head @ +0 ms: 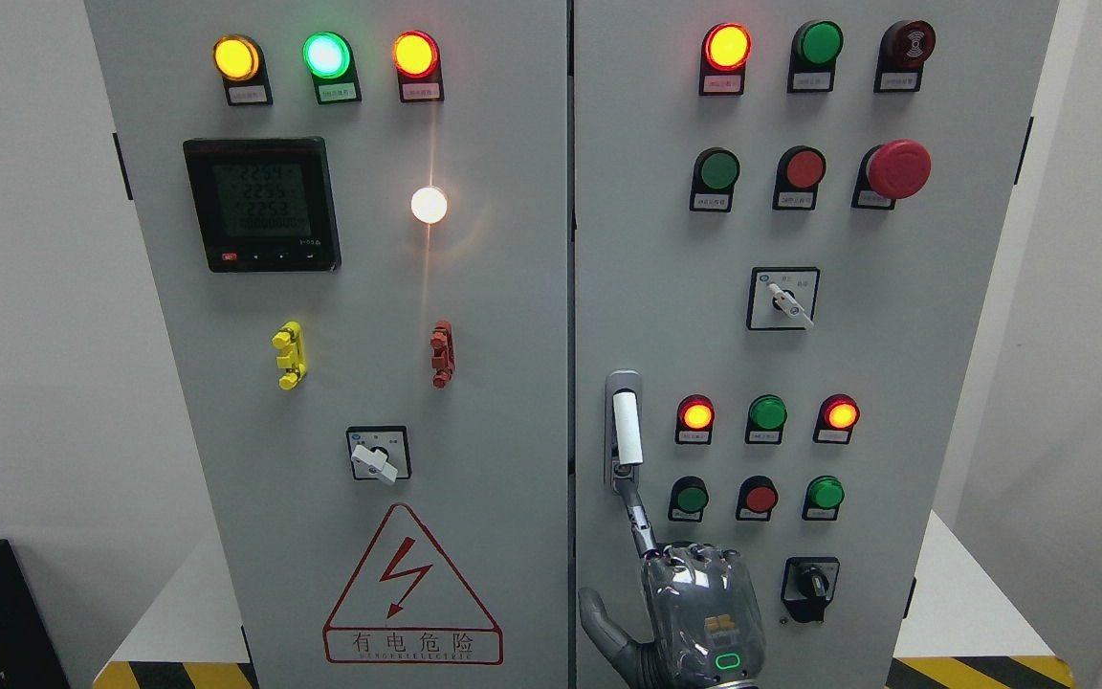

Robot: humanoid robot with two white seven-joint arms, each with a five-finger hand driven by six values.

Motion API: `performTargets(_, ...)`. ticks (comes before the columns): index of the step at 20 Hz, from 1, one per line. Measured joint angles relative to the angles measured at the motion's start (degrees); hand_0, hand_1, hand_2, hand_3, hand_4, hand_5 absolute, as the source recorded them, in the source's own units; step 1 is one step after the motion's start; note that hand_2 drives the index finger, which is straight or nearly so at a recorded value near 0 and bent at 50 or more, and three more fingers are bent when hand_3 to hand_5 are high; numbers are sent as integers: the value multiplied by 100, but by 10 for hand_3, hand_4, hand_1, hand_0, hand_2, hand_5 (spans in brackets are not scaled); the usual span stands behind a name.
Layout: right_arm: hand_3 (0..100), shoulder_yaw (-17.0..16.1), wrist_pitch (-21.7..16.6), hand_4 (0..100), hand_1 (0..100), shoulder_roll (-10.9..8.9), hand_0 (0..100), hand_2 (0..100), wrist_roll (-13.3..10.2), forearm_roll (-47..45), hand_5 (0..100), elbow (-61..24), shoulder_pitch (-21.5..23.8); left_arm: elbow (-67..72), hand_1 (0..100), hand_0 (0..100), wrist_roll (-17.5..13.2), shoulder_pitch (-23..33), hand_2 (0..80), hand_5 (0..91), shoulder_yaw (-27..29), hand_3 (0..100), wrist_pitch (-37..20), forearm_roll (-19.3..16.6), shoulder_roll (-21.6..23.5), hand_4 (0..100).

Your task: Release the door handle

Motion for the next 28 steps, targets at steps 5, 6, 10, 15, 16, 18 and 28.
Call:
performTargets(5,1000,13,2,984,261,0,356,132,9,-1,1000,-23,3,0,556,120,0,0,0,0,0,0,0,0,0,0)
performTargets(6,1000,17,2,984,262,0,356,140,19,-1,1000,-26,5,0,556,120,0,0,0,0,0,0,0,0,0,0)
performTargets(10,1000,23,-5,984,264,0,357,176,13,-2,1000,-7,12,0,556,120,0,0,0,0,0,0,0,0,0,0)
performTargets(15,1000,30,-23,983,266,1,357,198,-44,-2,1000,22,15,0,556,120,0,0,0,0,0,0,0,0,0,0)
performTargets(16,1000,32,-23,983,266,1,357,197,-52,-2,1000,25,15,0,556,120,0,0,0,0,0,0,0,0,0,0)
performTargets(18,999,35,-23,982,266,1,357,194,-55,-1,1000,25,15,0,556,120,0,0,0,0,0,0,0,0,0,0)
performTargets(28,978,45,-15,980,268,4,357,213,-56,20,1000,-83,20,0,556,120,0,0,0,0,0,0,0,1,0,0)
